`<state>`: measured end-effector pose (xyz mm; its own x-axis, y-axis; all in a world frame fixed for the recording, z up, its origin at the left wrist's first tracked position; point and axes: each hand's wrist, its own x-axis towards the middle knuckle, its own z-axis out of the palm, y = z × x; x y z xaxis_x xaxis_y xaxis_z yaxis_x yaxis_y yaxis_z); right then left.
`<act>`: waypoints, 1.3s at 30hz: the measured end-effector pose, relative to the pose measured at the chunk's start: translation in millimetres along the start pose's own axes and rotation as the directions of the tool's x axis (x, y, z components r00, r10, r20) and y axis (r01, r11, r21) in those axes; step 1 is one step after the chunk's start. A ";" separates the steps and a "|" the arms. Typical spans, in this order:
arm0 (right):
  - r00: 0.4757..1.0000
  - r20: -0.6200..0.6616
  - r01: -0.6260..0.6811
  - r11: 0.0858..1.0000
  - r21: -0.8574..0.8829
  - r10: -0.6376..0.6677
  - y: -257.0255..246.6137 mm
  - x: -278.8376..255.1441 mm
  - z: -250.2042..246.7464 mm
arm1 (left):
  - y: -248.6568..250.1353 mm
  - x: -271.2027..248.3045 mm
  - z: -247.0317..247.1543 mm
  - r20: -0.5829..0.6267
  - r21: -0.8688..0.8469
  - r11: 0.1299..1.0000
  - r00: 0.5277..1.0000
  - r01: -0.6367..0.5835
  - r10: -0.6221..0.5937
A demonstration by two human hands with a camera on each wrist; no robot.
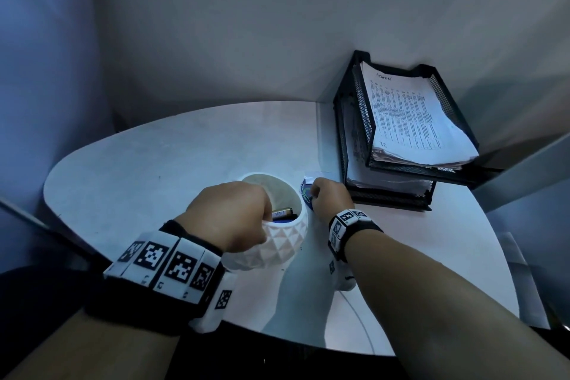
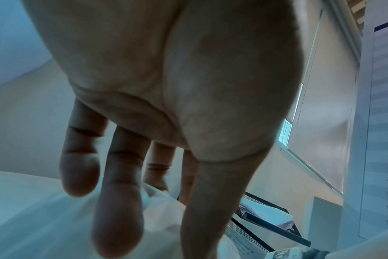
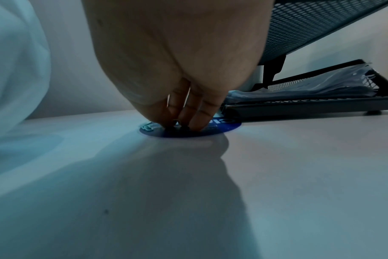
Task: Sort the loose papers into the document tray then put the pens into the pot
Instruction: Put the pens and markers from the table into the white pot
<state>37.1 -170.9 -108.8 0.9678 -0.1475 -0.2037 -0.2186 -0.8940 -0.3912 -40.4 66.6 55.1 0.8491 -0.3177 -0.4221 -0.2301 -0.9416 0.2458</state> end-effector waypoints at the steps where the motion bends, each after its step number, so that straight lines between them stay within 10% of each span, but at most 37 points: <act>1: 1.000 0.004 -0.018 1.000 0.013 0.018 0.4 -2.0 -0.1 | -0.4 0.1 -0.4 -0.001 0.001 1.000 1.000 -0.001 0.001; 7: 0.935 0.023 -0.338 0.868 0.365 0.354 4.9 8.4 -15.1 | 0.0 -1.4 -2.2 -0.013 0.000 1.000 1.000 -0.013 0.013; 25: 0.960 0.151 -0.237 0.971 -0.010 0.236 -24.5 1.7 -1.0 | -3.4 -3.7 -4.6 -0.018 -0.016 1.000 1.000 -0.020 0.020; 34: 0.989 0.110 -0.110 0.991 0.077 0.101 -10.8 -15.6 13.5 | -5.4 -3.5 -3.1 -0.024 -0.027 0.999 0.999 -0.034 0.033; 39: 0.914 0.044 -0.327 0.669 0.668 0.403 -10.7 -9.3 13.1 | -7.5 -3.9 -1.3 -0.026 -0.020 0.999 0.999 -0.027 0.027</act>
<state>28.8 -154.4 -114.5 0.7912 -0.4765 -0.3834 -0.5457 -0.2669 -0.7943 -41.3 75.1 56.0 0.8546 -0.3399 -0.3927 -0.2437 -0.9301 0.2747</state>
